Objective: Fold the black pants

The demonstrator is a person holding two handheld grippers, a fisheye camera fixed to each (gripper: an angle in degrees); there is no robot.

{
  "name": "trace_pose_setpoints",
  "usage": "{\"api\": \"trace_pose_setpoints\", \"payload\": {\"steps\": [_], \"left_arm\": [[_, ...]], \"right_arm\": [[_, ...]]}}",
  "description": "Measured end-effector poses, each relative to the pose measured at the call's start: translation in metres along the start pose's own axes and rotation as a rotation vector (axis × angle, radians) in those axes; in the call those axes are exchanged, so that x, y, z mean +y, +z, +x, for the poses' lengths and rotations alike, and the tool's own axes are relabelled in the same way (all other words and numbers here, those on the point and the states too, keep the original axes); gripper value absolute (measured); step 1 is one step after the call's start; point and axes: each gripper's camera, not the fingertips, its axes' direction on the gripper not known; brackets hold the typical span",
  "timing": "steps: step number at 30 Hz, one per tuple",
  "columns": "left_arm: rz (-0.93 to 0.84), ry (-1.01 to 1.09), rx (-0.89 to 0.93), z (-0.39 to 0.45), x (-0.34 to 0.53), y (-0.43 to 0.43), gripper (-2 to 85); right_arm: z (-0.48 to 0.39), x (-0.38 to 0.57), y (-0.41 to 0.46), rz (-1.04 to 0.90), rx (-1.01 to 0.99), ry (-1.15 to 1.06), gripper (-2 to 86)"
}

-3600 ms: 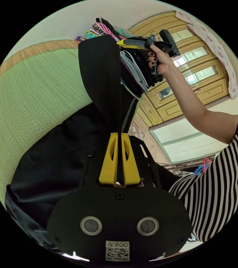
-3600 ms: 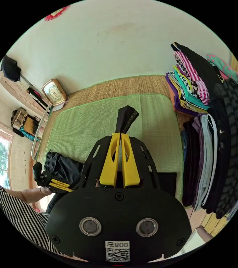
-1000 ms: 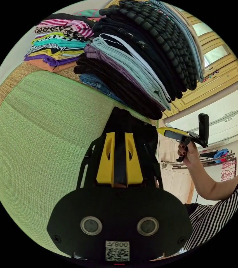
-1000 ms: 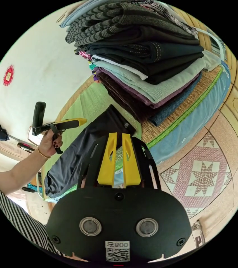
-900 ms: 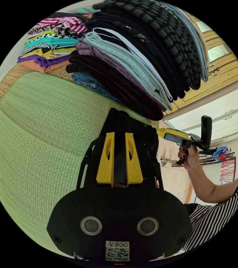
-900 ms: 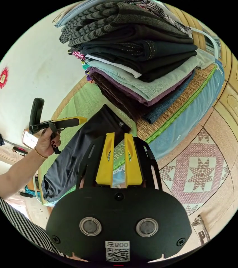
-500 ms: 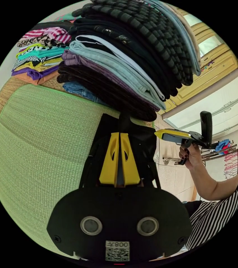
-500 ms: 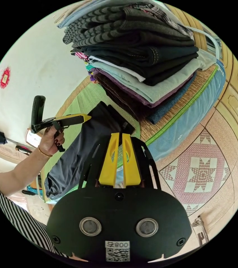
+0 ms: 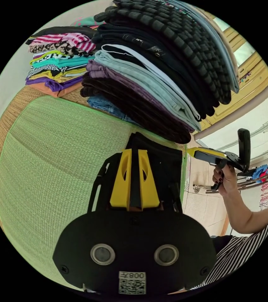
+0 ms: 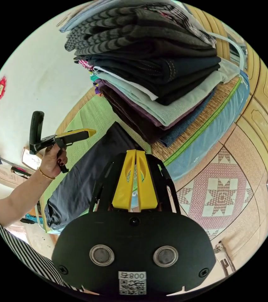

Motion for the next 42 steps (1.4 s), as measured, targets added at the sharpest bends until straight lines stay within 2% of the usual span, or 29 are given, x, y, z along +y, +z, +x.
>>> {"api": "trace_pose_setpoints", "payload": {"steps": [3, 5, 6, 7, 10, 12, 18, 20, 23, 27, 29, 35, 38, 42], "left_arm": [[-0.073, -0.014, -0.029, -0.001, 0.024, -0.012, 2.0], [-0.093, -0.069, -0.037, -0.007, 0.049, -0.031, 1.1], [-0.079, -0.085, -0.022, -0.008, 0.057, -0.039, 1.0], [-0.032, -0.113, 0.023, -0.009, 0.076, -0.060, 0.9], [0.094, -0.178, 0.131, -0.007, 0.142, -0.118, 1.3], [0.113, -0.235, 0.153, -0.006, 0.193, -0.148, 1.8], [0.133, -0.649, -0.010, -0.011, 0.384, -0.266, 3.5], [0.169, -0.828, -0.108, -0.014, 0.453, -0.317, 4.5], [0.207, -1.022, -0.245, -0.020, 0.530, -0.374, 5.8], [0.246, -1.207, -0.345, -0.029, 0.609, -0.427, 7.9], [0.307, -1.285, -0.329, -0.037, 0.656, -0.454, 9.3], [0.389, -1.312, -0.088, -0.050, 0.732, -0.481, 6.8], [0.496, -1.247, -0.116, -0.023, 0.758, -0.512, 2.9], [0.492, -1.255, -0.128, 0.007, 0.794, -0.531, 2.1]], "right_arm": [[-0.039, -0.005, 0.007, -0.005, 0.038, -0.141, 0.0], [-0.052, -0.015, 0.039, -0.131, 0.123, -0.168, 0.0], [-0.052, -0.018, 0.045, -0.169, 0.125, -0.158, 0.0], [-0.055, -0.020, 0.039, -0.134, 0.079, -0.160, 0.1], [-0.069, -0.021, 0.021, -0.095, 0.106, -0.178, 0.1], [-0.081, -0.018, 0.012, -0.089, 0.076, -0.204, 0.2], [-0.168, 0.000, 0.006, -0.150, -0.231, -0.413, 1.3], [-0.224, 0.007, 0.022, -0.251, -0.407, -0.539, 2.5], [-0.306, 0.021, 0.045, -0.383, -0.561, -0.705, 4.0], [-0.401, 0.042, 0.068, -0.503, -0.602, -0.895, 6.2], [-0.451, 0.055, 0.080, -0.563, -0.603, -0.976, 6.8], [-0.530, 0.080, 0.108, -0.656, -0.530, -1.068, 7.4], [-0.550, 0.089, 0.118, -0.690, -0.459, -1.086, 7.4], [-0.558, 0.091, 0.117, -0.680, -0.427, -1.074, 7.5]]}}
